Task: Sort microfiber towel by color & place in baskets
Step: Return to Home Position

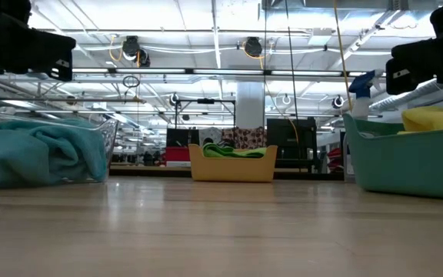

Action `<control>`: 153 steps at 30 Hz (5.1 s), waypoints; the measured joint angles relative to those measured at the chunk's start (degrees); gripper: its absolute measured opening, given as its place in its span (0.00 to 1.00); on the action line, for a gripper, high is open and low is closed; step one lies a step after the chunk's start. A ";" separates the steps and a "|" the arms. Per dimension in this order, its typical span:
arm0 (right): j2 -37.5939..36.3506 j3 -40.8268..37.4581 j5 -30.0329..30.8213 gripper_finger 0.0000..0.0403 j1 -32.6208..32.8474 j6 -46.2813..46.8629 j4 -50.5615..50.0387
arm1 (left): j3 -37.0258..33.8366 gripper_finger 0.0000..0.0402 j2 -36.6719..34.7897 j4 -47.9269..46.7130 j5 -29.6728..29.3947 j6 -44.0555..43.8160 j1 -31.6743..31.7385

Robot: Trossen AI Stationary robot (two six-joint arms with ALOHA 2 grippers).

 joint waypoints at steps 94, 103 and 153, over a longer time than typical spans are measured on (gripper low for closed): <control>0.02 0.00 0.00 0.00 -0.04 -0.17 -0.07 | -0.01 0.08 0.00 -0.68 7.26 1.01 16.11; 0.02 0.00 0.01 0.00 -0.03 -0.17 -0.08 | -0.02 0.08 -0.02 -0.68 7.26 1.03 16.13; 0.02 0.00 0.00 0.00 -0.02 -0.17 -0.07 | -0.02 0.08 -0.02 -0.68 7.28 1.01 16.13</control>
